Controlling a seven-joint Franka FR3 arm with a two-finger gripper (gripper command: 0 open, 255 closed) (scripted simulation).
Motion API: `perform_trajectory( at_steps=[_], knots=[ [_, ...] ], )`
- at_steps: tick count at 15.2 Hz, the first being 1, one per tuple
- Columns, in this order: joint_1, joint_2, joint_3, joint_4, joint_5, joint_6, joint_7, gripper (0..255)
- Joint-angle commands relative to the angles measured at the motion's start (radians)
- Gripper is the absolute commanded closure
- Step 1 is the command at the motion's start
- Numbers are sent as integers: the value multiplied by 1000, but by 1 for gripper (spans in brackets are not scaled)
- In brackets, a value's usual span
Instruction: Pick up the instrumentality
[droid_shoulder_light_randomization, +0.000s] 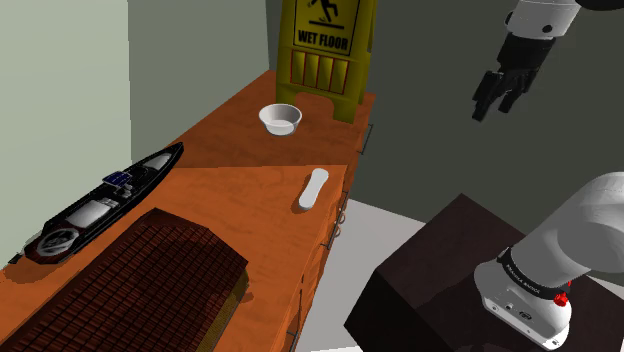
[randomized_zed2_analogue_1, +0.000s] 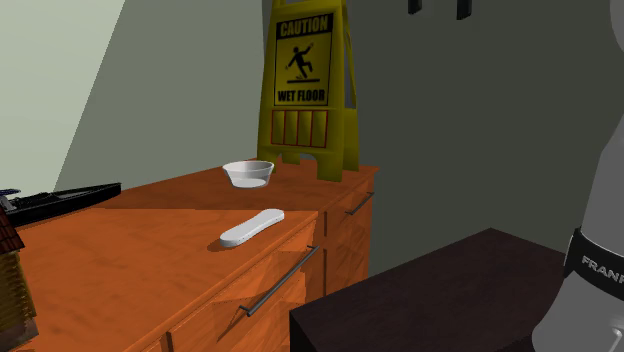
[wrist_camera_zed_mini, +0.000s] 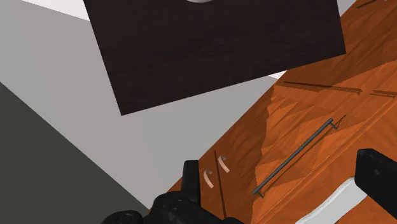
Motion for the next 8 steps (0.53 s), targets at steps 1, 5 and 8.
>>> perform_trajectory(
  at_steps=[1,5,8],
  knots=[
    [0,0,0,0,0,0,0,0],
    [5,56,64,-65,51,129,113,0],
    [9,118,112,-98,86,231,194,0]
  ],
)
